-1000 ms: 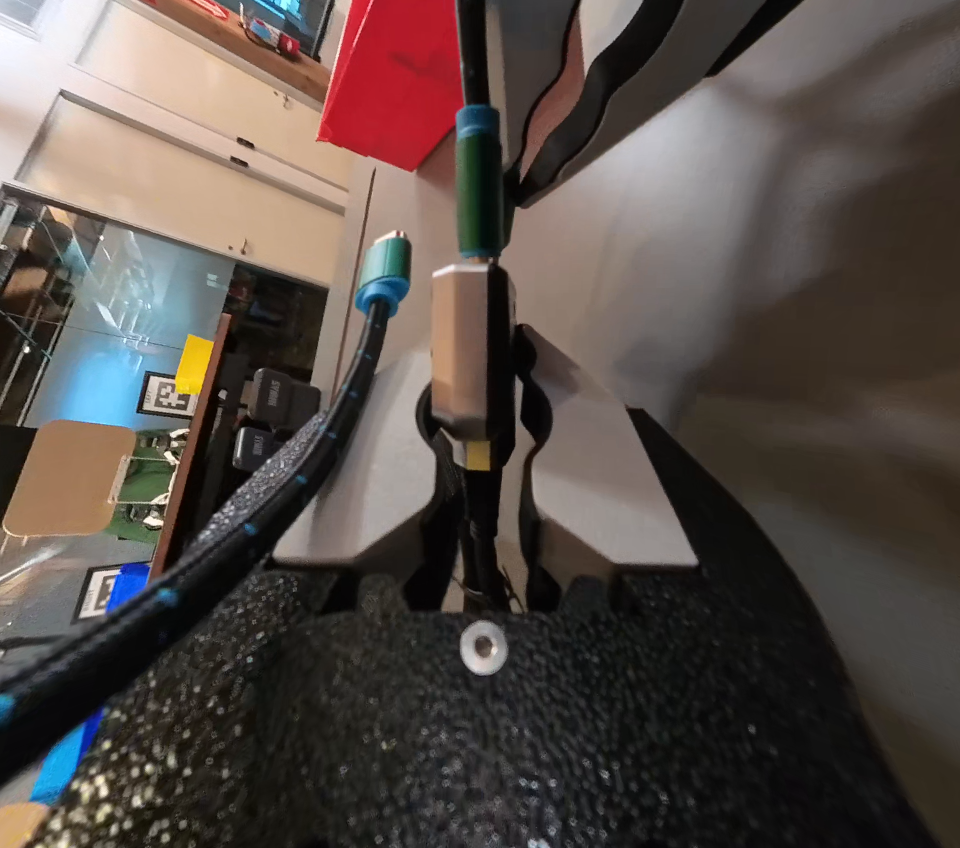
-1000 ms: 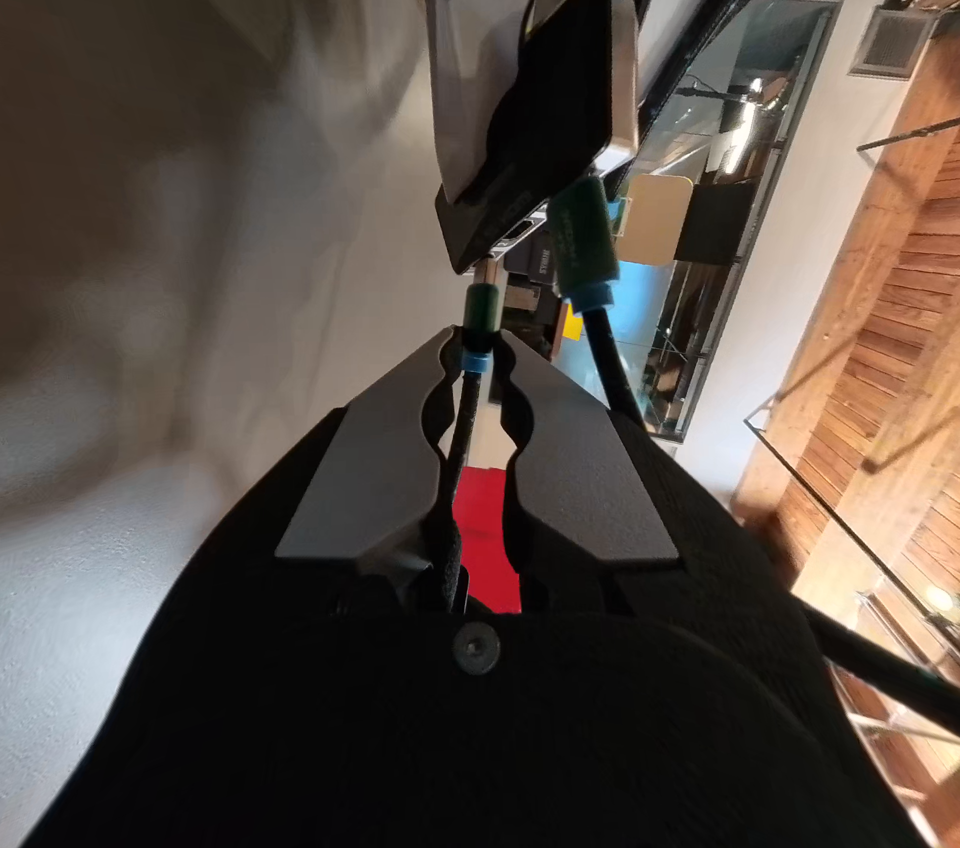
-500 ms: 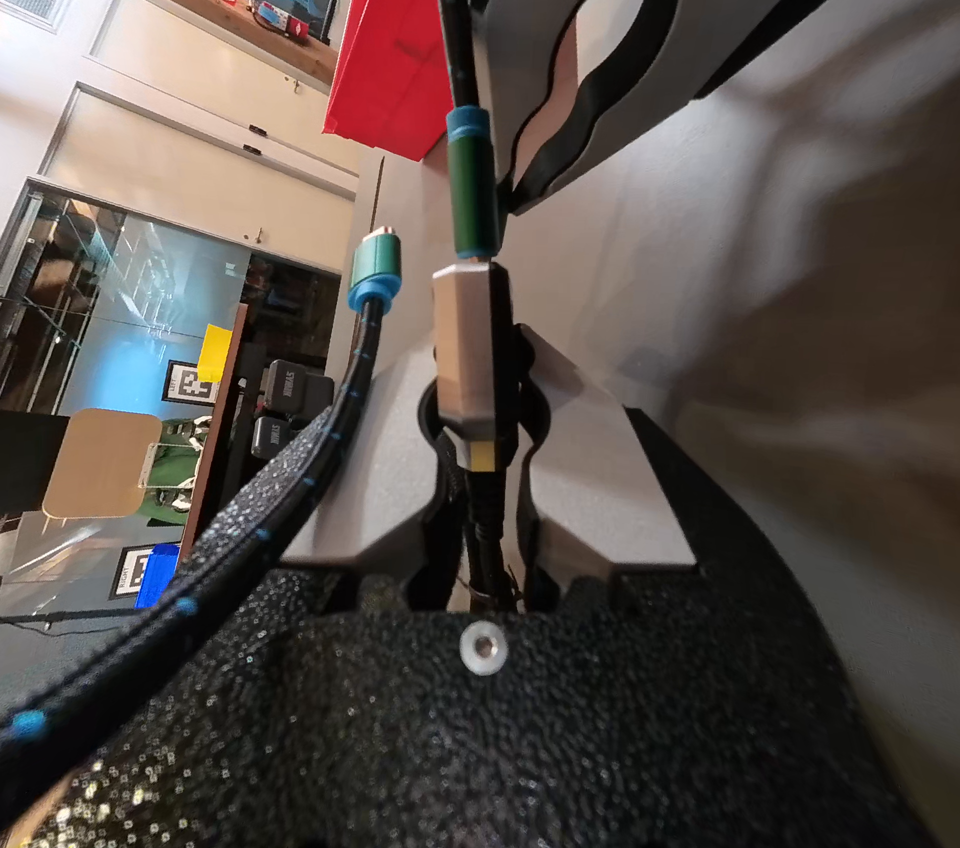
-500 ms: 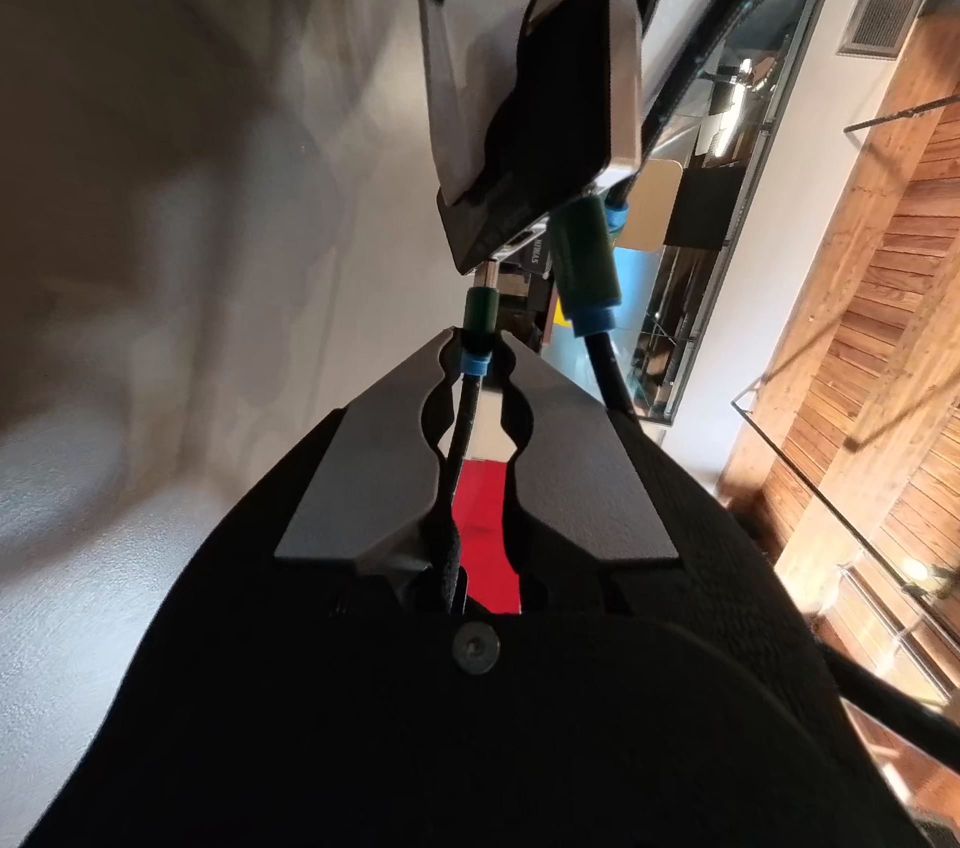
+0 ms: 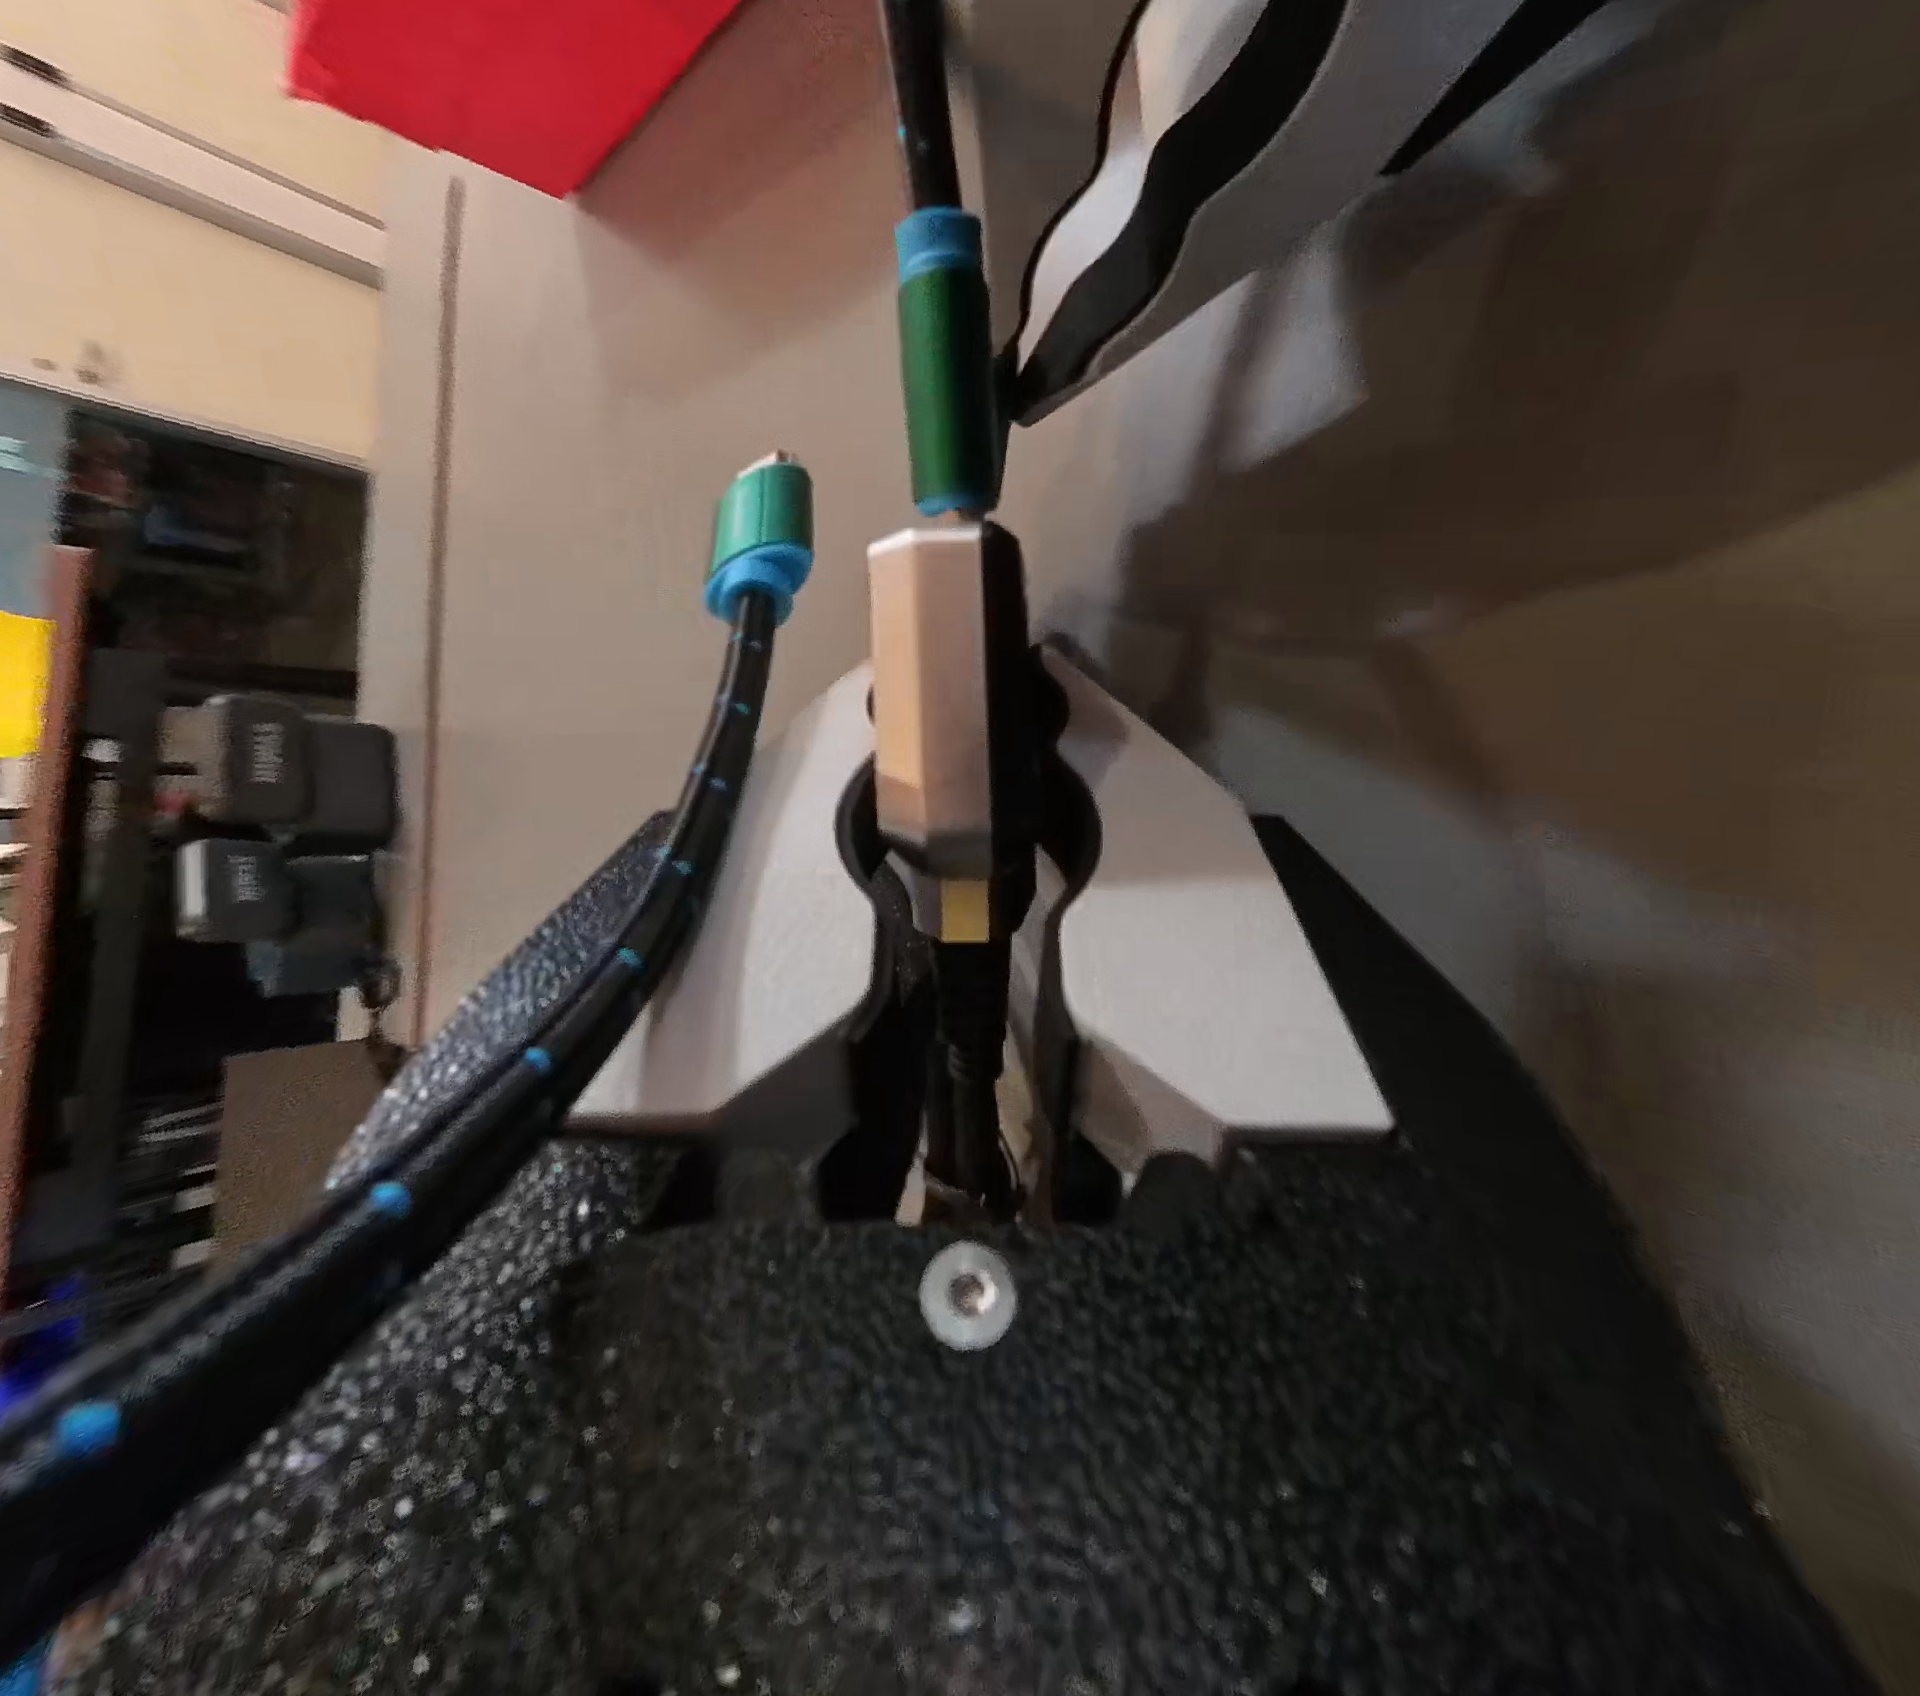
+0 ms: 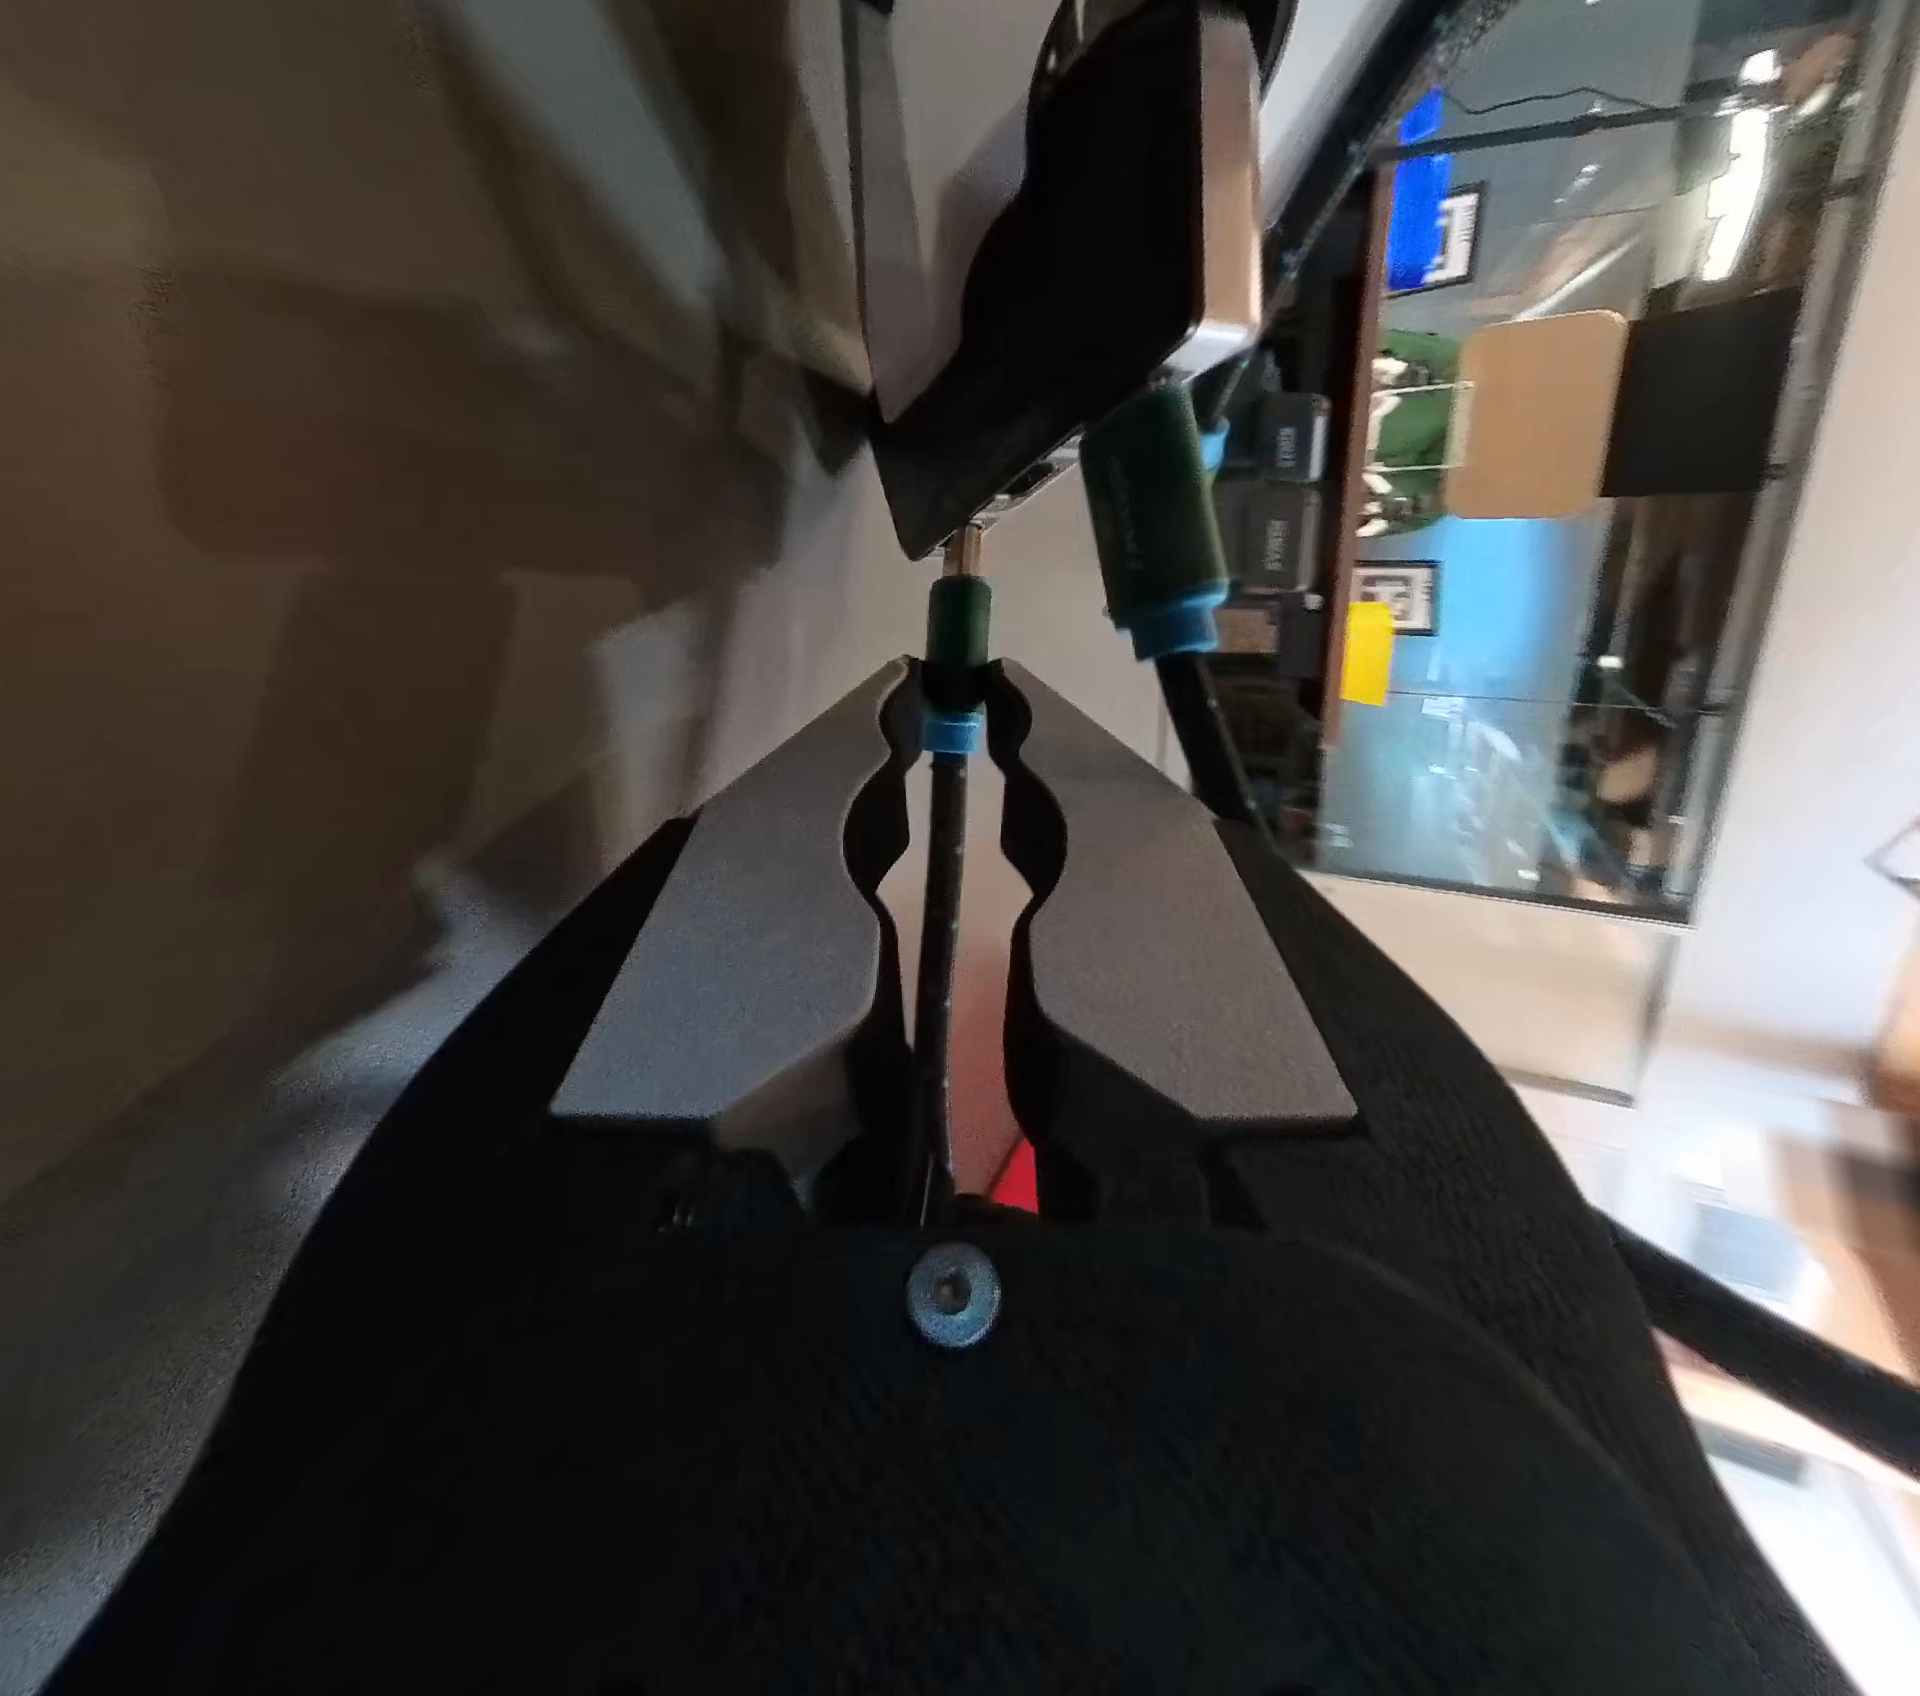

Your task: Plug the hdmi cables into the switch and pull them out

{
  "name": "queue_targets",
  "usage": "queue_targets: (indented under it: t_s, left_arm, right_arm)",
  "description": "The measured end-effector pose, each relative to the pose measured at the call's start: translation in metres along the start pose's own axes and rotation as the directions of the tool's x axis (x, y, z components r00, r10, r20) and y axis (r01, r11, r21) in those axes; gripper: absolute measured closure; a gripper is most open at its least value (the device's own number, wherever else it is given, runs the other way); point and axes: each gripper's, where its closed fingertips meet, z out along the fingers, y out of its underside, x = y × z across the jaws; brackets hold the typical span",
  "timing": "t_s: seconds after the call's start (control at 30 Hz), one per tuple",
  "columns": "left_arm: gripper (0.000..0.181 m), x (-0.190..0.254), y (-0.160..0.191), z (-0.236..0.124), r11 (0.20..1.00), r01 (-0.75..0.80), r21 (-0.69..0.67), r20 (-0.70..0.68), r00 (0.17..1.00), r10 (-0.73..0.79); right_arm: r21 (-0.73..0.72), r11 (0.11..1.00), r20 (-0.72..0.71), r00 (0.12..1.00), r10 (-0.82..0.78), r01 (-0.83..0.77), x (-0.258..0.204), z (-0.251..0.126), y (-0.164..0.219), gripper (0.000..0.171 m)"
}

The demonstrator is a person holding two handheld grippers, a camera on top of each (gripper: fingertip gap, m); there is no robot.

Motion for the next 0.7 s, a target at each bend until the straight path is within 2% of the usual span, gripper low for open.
queue_targets:
  t_s: [0.1, 0.17, 0.3, 0.43, 0.57, 0.63, 0.7]
  left_arm:
    - [0.161, -0.001, 0.001, -0.001, 0.997, 0.060, -0.053, -0.166, 0.984, -0.068]
    - [0.161, 0.002, 0.002, -0.006, 0.989, 0.088, -0.119, -0.315, 0.941, -0.122]
    - [0.163, 0.014, 0.004, -0.019, 0.939, 0.146, -0.312, -0.585, 0.749, -0.310]
    - [0.160, 0.012, 0.005, -0.016, 0.914, 0.116, -0.388, -0.635, 0.686, -0.356]
    - [0.157, 0.013, 0.007, -0.007, 0.913, 0.131, -0.385, -0.632, 0.684, -0.365]
    - [0.158, 0.013, 0.006, -0.008, 0.920, 0.149, -0.362, -0.647, 0.670, -0.364]
    - [0.158, 0.013, 0.007, -0.009, 0.918, 0.159, -0.364, -0.657, 0.654, -0.374]
  right_arm:
    - [0.022, 0.993, 0.109, 0.988, 0.109, -0.112, 0.001, 0.000, 0.000, 0.161]
    - [0.043, 0.976, 0.217, 0.956, 0.199, -0.213, -0.001, -0.001, -0.004, 0.161]
    - [0.046, 0.902, 0.478, 0.803, 0.357, -0.429, -0.009, -0.010, -0.017, 0.162]
    - [-0.004, 0.857, 0.611, 0.678, 0.410, -0.515, -0.013, -0.010, -0.014, 0.162]
    - [-0.043, 0.786, 0.696, 0.546, 0.466, -0.616, -0.013, -0.009, -0.019, 0.161]
    - [-0.062, 0.790, 0.691, 0.545, 0.475, -0.610, -0.013, -0.008, -0.017, 0.161]
    - [-0.087, 0.820, 0.658, 0.586, 0.473, -0.565, -0.015, -0.004, -0.011, 0.161]
